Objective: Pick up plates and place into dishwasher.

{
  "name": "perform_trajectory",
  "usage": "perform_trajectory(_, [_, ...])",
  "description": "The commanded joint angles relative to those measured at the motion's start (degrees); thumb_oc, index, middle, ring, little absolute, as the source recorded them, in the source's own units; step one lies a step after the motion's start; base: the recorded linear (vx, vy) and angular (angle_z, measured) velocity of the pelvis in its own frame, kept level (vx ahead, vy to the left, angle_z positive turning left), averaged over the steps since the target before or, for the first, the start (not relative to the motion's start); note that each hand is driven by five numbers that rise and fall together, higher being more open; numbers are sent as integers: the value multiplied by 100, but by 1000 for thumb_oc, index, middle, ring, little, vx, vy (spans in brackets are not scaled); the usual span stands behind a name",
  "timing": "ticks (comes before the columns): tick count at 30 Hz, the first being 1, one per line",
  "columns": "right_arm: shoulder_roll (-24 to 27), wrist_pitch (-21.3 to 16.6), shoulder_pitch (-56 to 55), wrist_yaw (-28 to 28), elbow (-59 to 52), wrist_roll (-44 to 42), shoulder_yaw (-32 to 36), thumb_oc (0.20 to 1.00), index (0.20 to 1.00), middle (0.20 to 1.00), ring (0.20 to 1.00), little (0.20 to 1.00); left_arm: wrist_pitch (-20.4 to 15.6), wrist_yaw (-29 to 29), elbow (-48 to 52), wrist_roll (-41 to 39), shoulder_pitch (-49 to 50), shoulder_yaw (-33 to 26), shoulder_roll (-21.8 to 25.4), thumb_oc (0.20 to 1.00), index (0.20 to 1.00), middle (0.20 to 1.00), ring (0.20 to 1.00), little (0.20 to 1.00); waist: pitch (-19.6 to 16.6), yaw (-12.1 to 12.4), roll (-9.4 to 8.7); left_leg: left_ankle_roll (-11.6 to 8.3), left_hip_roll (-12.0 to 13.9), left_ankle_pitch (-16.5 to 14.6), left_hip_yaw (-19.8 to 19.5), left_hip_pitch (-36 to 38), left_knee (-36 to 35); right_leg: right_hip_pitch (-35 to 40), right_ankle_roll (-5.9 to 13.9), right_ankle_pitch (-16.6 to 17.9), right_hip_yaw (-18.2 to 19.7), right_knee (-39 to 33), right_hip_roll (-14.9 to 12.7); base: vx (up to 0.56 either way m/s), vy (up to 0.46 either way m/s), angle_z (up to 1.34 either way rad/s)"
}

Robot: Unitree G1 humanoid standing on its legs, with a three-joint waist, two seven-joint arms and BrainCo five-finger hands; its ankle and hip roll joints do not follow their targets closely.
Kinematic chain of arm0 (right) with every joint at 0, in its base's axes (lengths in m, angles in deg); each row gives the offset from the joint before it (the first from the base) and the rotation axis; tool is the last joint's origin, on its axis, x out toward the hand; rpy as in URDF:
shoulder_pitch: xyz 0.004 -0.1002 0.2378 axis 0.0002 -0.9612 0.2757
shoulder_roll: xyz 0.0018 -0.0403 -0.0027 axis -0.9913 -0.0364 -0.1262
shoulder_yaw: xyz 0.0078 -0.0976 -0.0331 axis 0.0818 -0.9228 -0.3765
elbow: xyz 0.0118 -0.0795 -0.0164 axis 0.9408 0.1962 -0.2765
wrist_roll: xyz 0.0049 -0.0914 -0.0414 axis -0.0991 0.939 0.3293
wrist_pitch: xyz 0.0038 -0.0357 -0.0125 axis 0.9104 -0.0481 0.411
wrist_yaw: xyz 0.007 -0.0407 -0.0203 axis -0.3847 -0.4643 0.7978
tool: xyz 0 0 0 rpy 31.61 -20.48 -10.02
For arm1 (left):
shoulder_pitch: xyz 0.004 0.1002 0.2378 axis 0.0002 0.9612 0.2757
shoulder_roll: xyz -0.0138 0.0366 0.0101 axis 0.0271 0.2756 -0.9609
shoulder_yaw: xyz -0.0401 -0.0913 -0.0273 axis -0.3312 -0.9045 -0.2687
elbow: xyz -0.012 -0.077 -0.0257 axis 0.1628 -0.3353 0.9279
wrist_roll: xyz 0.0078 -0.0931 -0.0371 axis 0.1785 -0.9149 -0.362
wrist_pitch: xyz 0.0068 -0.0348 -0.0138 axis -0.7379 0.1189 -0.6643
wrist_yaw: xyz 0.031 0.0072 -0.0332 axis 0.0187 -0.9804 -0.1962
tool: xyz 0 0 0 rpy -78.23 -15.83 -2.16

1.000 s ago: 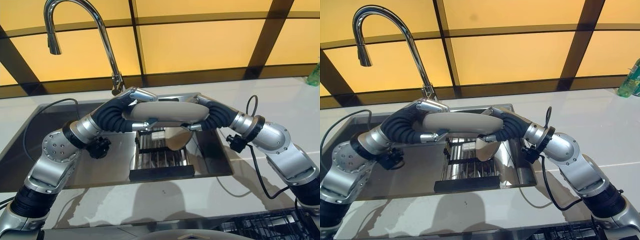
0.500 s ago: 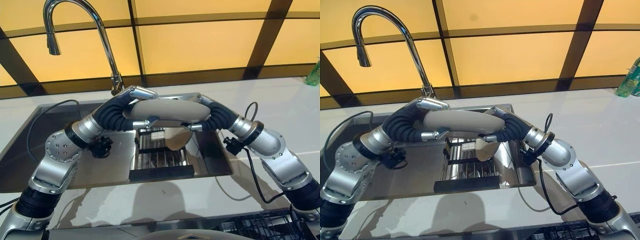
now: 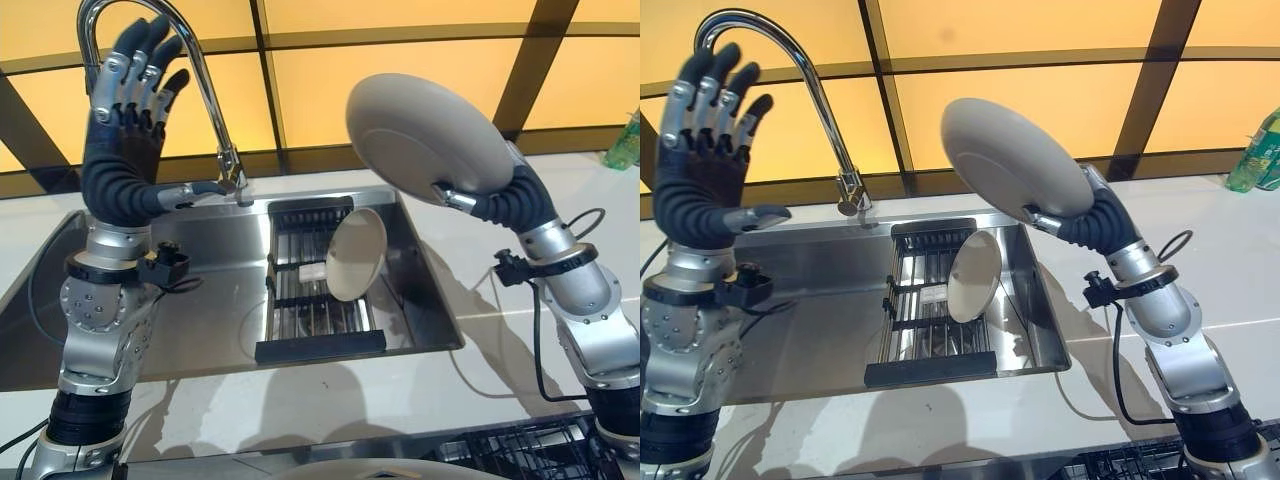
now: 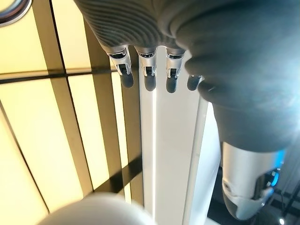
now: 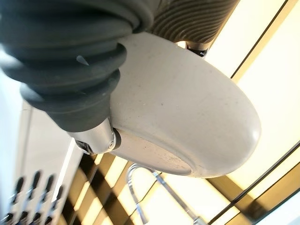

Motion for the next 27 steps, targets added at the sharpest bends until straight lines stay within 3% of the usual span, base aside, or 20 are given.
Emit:
perform_trajectory(1, [102, -212, -19, -235, 3, 90, 457, 200, 200, 200, 200, 200, -135, -133, -138, -200, -95, -163, 321, 1000, 1000, 1000, 1000, 1000, -292, -127, -321, 111, -120, -316, -60, -157, 10, 308, 456, -722, 101, 350, -333, 2, 66, -6])
perform_trajectory(10, [308, 83, -681, -614, 305, 542, 1243, 200, 200, 200, 200, 200, 18, -145, -204, -213, 8, -241, 386, 1000, 1000, 1000, 1000, 1000, -149, -496, -332, 199, -179, -368, 140, -114, 4, 124, 534, -700, 311, 634, -366, 0, 97, -11])
perform_trajectory(17, [291, 91, -1374, -903, 598, 586, 2085, 200, 200, 200, 200, 200, 190, -670, -482, 88, 1, -313, 638, 1000, 1000, 1000, 1000, 1000, 105, -1016, -447, 237, -219, -514, 602, -207, 4, -298, 824, -157, 697, 366, -440, -71, 39, -29])
perform_trajectory(21, [236, 46, -1554, -989, 802, 579, 2291, 200, 200, 200, 200, 200, 139, -891, -616, 336, -88, -430, 723, 1000, 1000, 1000, 1000, 1000, 272, -1052, -472, 352, -154, -478, 898, -309, 4, -617, 885, -359, 516, 1272, -344, -184, -82, -54])
perform_trajectory(27, [127, 215, -1915, -1185, 749, 443, 2549, 200, 200, 200, 200, 200, 17, -709, -669, 433, 171, -895, 782, 1000, 1000, 1000, 1000, 1000, 349, -875, -505, 316, -34, -112, 1026, -530, 29, -742, 871, -540, 124, 2340, -390, -125, -184, -39])
